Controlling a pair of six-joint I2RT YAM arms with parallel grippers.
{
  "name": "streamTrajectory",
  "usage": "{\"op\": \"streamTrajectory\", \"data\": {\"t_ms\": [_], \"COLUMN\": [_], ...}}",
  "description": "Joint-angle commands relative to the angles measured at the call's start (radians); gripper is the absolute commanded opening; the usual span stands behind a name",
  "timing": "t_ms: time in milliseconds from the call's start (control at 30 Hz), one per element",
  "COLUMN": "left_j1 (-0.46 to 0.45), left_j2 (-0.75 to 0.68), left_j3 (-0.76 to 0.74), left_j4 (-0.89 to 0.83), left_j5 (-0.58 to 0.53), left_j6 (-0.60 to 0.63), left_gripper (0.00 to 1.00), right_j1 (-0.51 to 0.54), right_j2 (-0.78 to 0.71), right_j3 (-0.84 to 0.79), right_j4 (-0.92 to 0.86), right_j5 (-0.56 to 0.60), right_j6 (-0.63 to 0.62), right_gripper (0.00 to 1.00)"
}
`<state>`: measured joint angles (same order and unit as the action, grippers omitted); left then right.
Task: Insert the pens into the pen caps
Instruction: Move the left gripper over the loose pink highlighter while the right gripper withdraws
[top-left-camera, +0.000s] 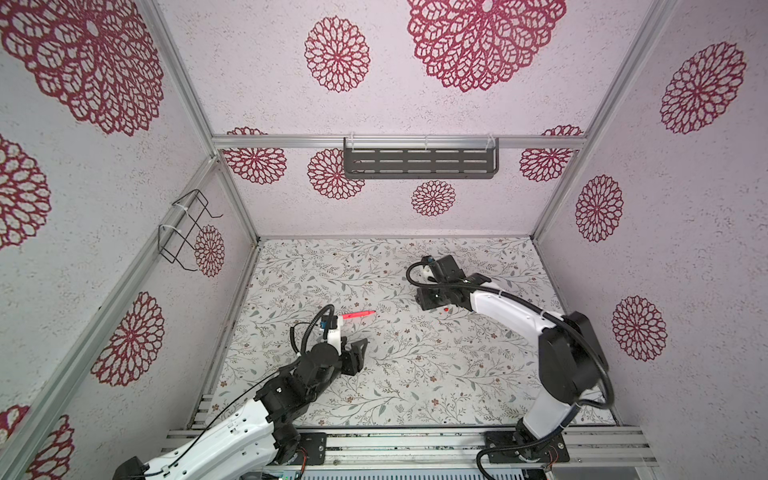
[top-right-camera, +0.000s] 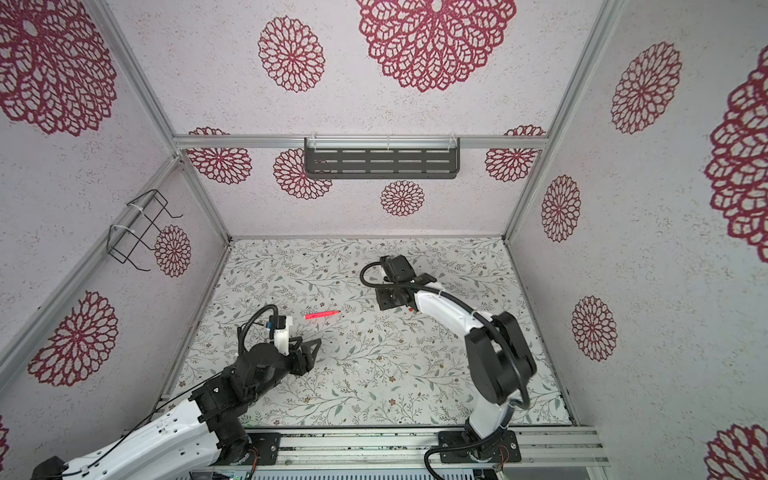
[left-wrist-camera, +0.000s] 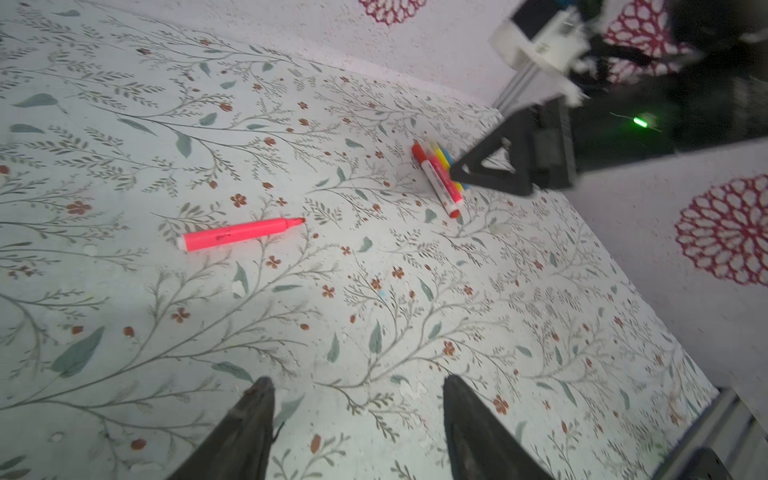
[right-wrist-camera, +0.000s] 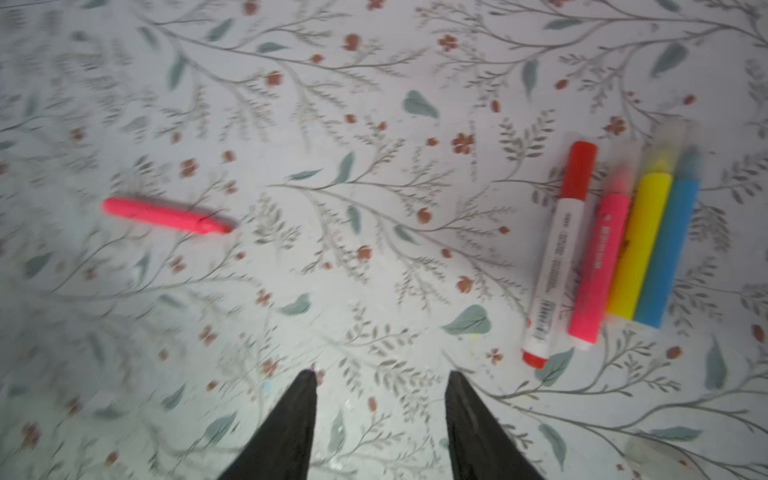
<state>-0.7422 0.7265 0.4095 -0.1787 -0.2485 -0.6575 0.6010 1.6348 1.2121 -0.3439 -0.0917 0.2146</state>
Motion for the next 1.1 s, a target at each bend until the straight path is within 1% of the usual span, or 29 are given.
{"op": "streamTrajectory", "data": {"t_ms": [0,67,167,233,367,433,533,667,767,900,1067], "left_j1": [0.145,0.226,0.313,0.346,0.376,0.385,0.398,0.399,0.401,0.405,0.401], "left_j2": [0.094,0.209,0.401,0.525,0.739,0.819,0.936,1.051,1.102,1.129,1.142], "left_j3": [0.067,0.125,0.237,0.312,0.45,0.491,0.571,0.666,0.706,0.721,0.721], "left_j4": [0.01,0.011,0.006,-0.011,-0.045,-0.041,-0.092,-0.174,-0.203,-0.209,-0.224], "left_j5": [0.165,0.2,0.277,0.293,0.307,0.306,0.296,0.259,0.245,0.244,0.272], "left_j6": [0.027,0.046,0.086,0.121,0.203,0.241,0.28,0.323,0.339,0.346,0.333], "left_gripper": [0.66,0.66,0.66,0.66,0.66,0.66,0.65,0.65,0.64,0.64,0.64], "right_j1": [0.02,0.022,0.024,0.025,0.028,0.027,0.028,0.028,0.028,0.028,0.028], "right_j2": [-0.128,-0.174,-0.243,-0.294,-0.413,-0.477,-0.554,-0.621,-0.644,-0.65,-0.646], "right_j3": [-0.113,-0.19,-0.288,-0.342,-0.44,-0.5,-0.577,-0.633,-0.652,-0.674,-0.698], "right_j4": [0.217,0.257,0.312,0.332,0.351,0.393,0.453,0.464,0.46,0.478,0.505], "right_j5": [-0.229,-0.254,-0.29,-0.291,-0.288,-0.326,-0.392,-0.408,-0.399,-0.394,-0.392], "right_j6": [-0.016,0.015,0.054,0.075,0.101,0.12,0.151,0.163,0.165,0.175,0.19], "right_gripper": [0.59,0.61,0.65,0.66,0.67,0.69,0.7,0.71,0.71,0.71,0.71]}}
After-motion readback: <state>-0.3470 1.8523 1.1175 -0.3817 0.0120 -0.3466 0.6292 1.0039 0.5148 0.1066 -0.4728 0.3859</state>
